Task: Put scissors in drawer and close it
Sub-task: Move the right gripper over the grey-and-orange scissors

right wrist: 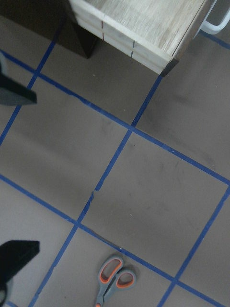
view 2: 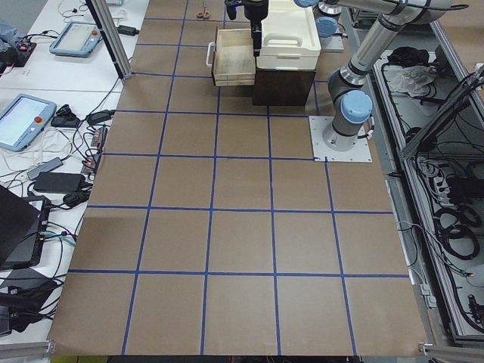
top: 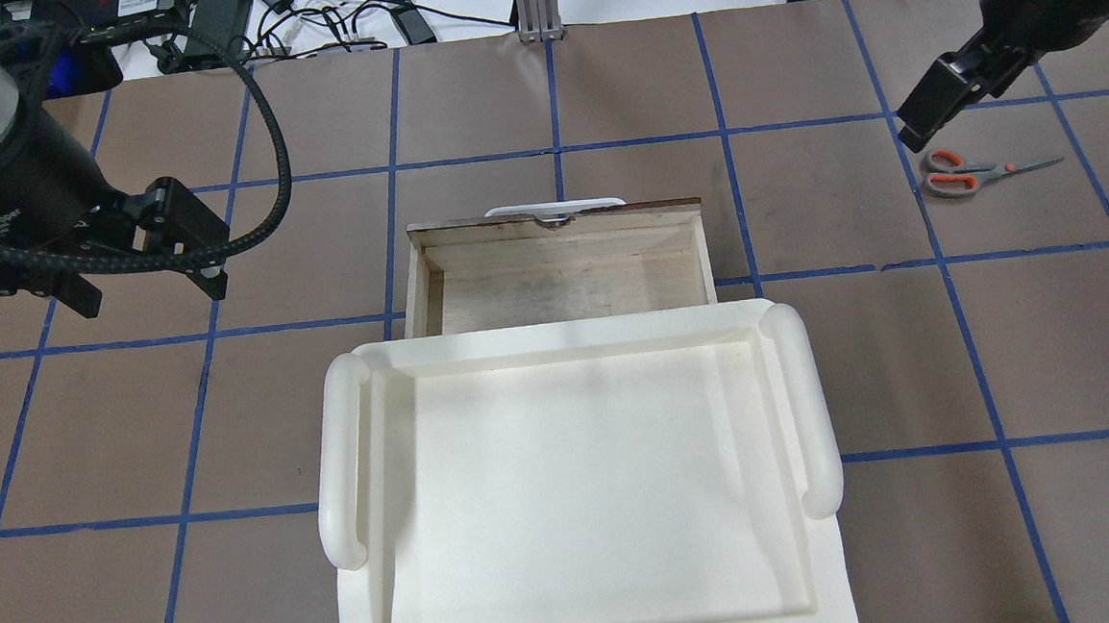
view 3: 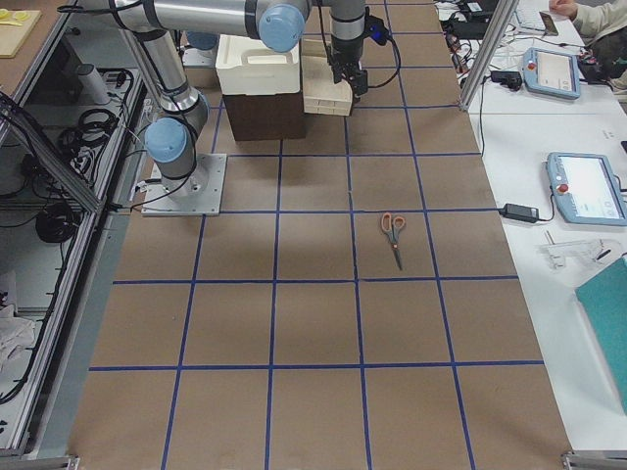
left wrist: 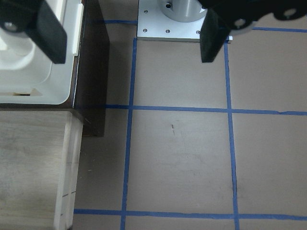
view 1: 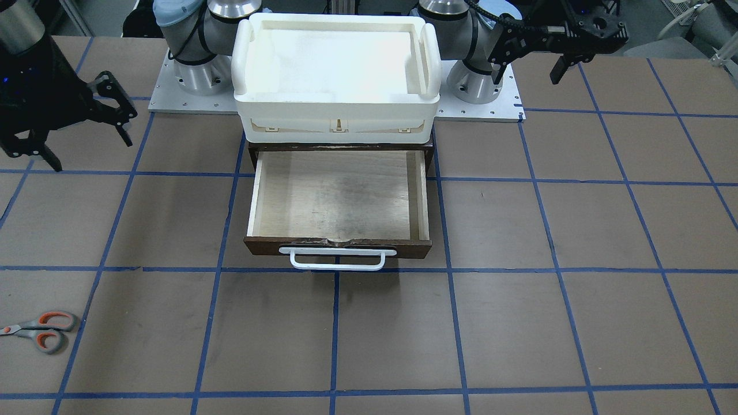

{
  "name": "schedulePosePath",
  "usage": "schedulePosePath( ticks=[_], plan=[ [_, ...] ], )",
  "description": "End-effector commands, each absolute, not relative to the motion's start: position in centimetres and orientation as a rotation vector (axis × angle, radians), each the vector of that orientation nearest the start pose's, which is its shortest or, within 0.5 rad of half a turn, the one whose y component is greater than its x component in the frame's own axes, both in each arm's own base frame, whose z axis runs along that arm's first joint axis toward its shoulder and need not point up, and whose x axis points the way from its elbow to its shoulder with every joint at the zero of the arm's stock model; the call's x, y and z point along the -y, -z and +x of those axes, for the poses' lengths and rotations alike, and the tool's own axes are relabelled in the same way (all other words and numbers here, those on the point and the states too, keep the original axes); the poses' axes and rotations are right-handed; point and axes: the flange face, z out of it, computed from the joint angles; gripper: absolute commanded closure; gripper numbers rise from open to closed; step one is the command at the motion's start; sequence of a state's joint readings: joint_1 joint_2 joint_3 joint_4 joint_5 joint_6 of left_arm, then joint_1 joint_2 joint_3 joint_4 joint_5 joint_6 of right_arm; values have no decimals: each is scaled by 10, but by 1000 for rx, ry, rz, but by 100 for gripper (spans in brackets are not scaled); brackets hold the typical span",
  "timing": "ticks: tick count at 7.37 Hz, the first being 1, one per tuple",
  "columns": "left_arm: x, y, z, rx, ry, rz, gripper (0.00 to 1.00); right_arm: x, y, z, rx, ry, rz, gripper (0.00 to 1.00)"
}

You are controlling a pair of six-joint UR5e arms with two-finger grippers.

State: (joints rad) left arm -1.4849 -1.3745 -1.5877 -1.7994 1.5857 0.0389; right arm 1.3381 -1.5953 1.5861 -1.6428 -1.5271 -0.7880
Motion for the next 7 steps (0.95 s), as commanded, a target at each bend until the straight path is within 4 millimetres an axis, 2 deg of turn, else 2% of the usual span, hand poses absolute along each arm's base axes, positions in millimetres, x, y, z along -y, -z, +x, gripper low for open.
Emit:
schedulePosePath(
  ticks=[1,3,4,5,6,7],
  plan=[
    [408,-544,-97,-3129,-80,-71,0,524,-481,-40,-2937,127,-1142,0],
    [408,-544,-97,-3126,-81,-71,0,550,-449,-84,-2810,126,-1469,0],
    [408,-544,-97,-3126,-81,-71,0,564,-425,-111,-2717,117,-1643,0],
    [408,-544,-97,-3126,-81,-71,0,588,-397,-136,-2638,130,-1844,1],
    [408,-544,-97,-3126,-81,-71,0,608,-360,-154,-2534,117,-1991,1],
    [408,-544,-97,-3126,-81,-71,0,621,-329,-177,-2523,130,-2030,1]
  ],
)
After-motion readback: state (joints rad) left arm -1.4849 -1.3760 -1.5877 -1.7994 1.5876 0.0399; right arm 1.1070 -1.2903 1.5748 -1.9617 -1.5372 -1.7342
